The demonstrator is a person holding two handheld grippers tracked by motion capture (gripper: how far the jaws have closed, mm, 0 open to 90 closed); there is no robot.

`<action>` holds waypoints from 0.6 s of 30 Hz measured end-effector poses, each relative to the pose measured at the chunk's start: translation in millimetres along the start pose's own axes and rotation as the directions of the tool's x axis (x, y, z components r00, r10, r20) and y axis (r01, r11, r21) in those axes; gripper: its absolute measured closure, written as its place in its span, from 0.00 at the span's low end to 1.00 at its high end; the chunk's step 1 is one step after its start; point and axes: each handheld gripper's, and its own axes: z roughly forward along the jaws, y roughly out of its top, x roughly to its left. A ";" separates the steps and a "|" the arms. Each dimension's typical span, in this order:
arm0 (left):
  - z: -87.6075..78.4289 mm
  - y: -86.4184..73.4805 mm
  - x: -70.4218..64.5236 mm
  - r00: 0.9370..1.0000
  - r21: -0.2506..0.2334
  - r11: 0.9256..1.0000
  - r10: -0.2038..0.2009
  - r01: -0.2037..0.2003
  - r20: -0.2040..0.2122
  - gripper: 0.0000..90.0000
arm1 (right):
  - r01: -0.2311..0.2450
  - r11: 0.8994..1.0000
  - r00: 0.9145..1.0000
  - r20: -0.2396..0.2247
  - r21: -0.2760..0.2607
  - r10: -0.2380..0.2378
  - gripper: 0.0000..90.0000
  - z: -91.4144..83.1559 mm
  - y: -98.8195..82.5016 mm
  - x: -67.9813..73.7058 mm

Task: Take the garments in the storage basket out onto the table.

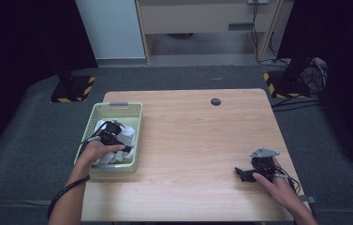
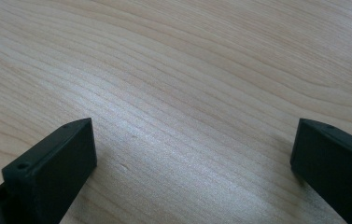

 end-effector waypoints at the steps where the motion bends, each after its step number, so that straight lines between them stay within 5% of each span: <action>1: 0.3 0.2 -0.2 1.000 0.003 1.000 0.003 -0.003 -0.003 0.02 | 0.000 1.000 1.000 0.000 -0.001 0.000 0.00 0.0 0.0 0.0; 6: -0.6 2.6 -4.5 0.999 0.020 1.000 0.018 -0.017 -0.048 0.07 | 0.000 1.000 1.000 0.000 -0.001 0.000 0.00 0.0 0.0 0.1; 9: -5.5 1.4 -5.6 0.997 0.005 1.000 0.026 -0.026 -0.079 0.28 | 0.000 1.000 1.000 0.000 -0.001 0.000 0.00 0.0 0.0 0.1; 14: -12.2 -4.4 -5.1 0.998 -0.027 0.999 0.019 -0.021 -0.056 0.69 | 0.003 1.000 1.000 -0.001 -0.001 -0.003 0.00 0.0 0.0 0.1; 18: -14.4 -3.7 -4.0 0.998 -0.030 1.000 0.006 -0.007 -0.058 0.77 | 0.003 1.000 1.000 0.000 -0.001 -0.003 0.00 0.1 0.0 0.1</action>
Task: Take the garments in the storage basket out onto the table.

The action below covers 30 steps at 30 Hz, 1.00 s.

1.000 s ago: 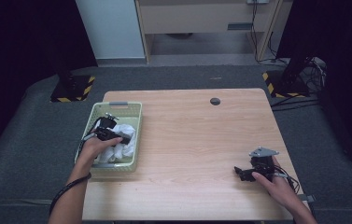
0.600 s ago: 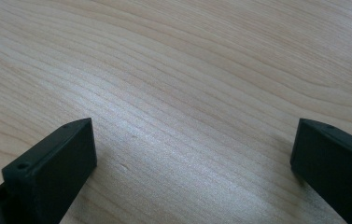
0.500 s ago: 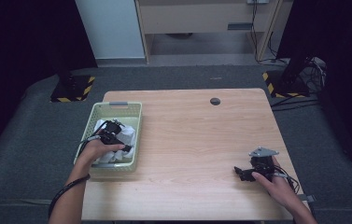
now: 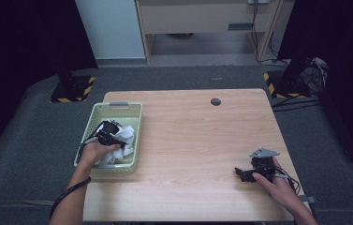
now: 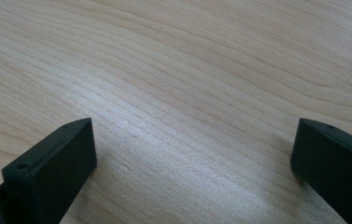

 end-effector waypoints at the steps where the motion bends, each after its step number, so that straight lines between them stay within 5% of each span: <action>1: -0.8 0.8 -0.4 1.000 -0.004 1.000 -0.002 0.002 -0.003 0.77 | 0.000 1.000 1.000 0.000 0.000 0.000 0.00 0.0 0.0 0.0; 7: -16.5 8.1 0.6 0.999 -0.097 0.995 -0.019 0.016 -0.032 0.79 | 0.000 1.000 1.000 0.000 0.000 0.000 0.00 0.1 0.1 0.1; 13: -41.9 13.6 3.1 0.998 -0.202 0.979 -0.043 0.033 -0.044 0.80 | 0.000 1.000 1.000 0.000 0.000 0.000 0.00 0.1 0.1 0.1; 30: -88.9 26.3 -1.9 0.998 -0.314 0.950 -0.013 -0.007 -0.063 0.80 | 0.000 1.000 1.000 0.000 0.001 0.000 0.00 0.1 0.2 0.2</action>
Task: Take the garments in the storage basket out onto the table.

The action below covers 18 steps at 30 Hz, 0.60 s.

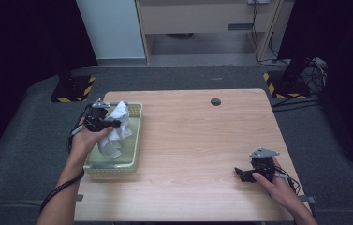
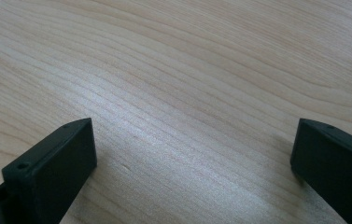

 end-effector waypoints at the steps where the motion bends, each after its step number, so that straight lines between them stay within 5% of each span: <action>1: -1.9 1.2 0.4 1.000 -0.004 1.000 -0.001 0.001 -0.001 0.80 | 0.000 1.000 1.000 0.000 0.000 0.000 0.00 0.0 0.0 0.0; 18: -14.4 11.8 -2.2 1.000 -0.048 0.999 0.007 -0.007 0.006 0.80 | 0.003 1.000 1.000 -0.001 0.000 -0.003 0.00 0.3 0.3 0.3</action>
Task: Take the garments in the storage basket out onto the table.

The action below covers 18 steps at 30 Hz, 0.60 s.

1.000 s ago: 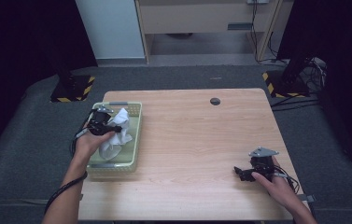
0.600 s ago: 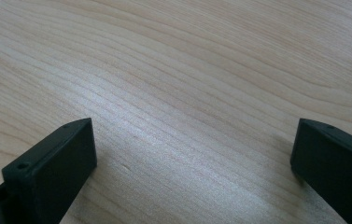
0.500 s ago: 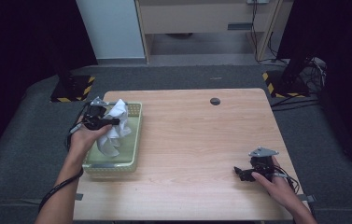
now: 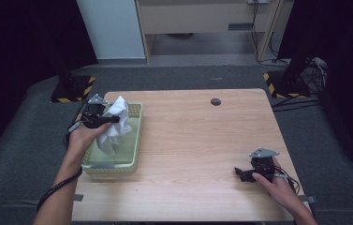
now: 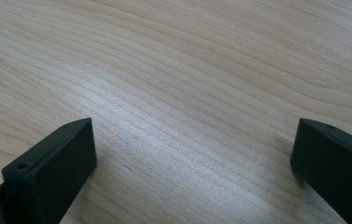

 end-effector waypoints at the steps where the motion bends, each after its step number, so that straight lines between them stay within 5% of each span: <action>1: -0.4 1.1 -0.4 1.000 0.003 1.000 0.008 -0.008 0.001 0.80 | 0.000 1.000 1.000 0.000 0.000 0.000 0.00 0.0 0.0 0.0; 18: 0.4 20.3 -17.7 0.994 -0.015 0.995 0.100 -0.099 0.049 0.80 | 0.000 1.000 1.000 0.000 0.000 0.000 0.00 0.1 0.0 0.1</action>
